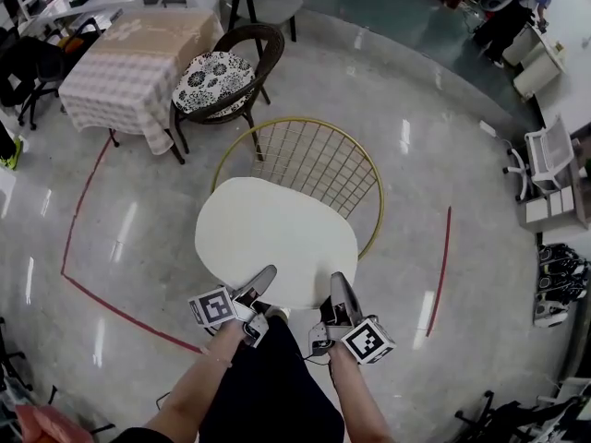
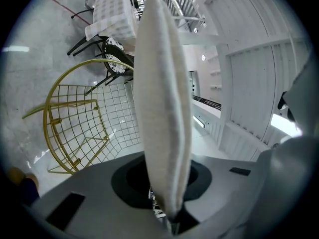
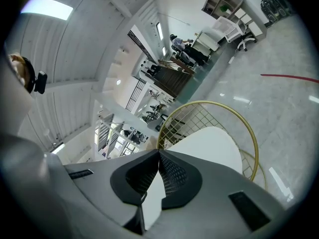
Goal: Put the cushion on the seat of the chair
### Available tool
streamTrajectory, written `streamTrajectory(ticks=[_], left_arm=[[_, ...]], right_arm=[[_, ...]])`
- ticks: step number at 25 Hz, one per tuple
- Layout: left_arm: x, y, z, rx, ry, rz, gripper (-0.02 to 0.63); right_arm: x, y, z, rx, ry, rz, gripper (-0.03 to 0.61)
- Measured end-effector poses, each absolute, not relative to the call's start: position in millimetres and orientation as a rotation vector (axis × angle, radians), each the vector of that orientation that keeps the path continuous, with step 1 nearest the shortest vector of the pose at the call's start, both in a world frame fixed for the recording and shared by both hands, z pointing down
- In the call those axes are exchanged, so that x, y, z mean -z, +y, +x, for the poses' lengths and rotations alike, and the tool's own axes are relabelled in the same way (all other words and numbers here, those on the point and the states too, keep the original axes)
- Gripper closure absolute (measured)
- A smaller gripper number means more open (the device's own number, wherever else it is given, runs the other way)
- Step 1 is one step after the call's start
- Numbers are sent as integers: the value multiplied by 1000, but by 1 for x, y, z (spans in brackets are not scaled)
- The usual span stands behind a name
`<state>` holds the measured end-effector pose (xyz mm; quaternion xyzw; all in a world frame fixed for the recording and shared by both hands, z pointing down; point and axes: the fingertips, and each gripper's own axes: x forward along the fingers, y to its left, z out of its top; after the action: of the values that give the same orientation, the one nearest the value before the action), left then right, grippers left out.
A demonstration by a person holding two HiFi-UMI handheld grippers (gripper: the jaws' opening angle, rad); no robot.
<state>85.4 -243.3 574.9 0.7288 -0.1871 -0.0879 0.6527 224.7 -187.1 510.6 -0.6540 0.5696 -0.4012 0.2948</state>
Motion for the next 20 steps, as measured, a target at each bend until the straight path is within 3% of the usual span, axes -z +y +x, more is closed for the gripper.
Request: streamTrajectory(ticks=[20], left_arm=[[-670,-279,120,175,-358,1659,534]], right_arm=[[-608,-222,241,1151,1451,-1699,589]])
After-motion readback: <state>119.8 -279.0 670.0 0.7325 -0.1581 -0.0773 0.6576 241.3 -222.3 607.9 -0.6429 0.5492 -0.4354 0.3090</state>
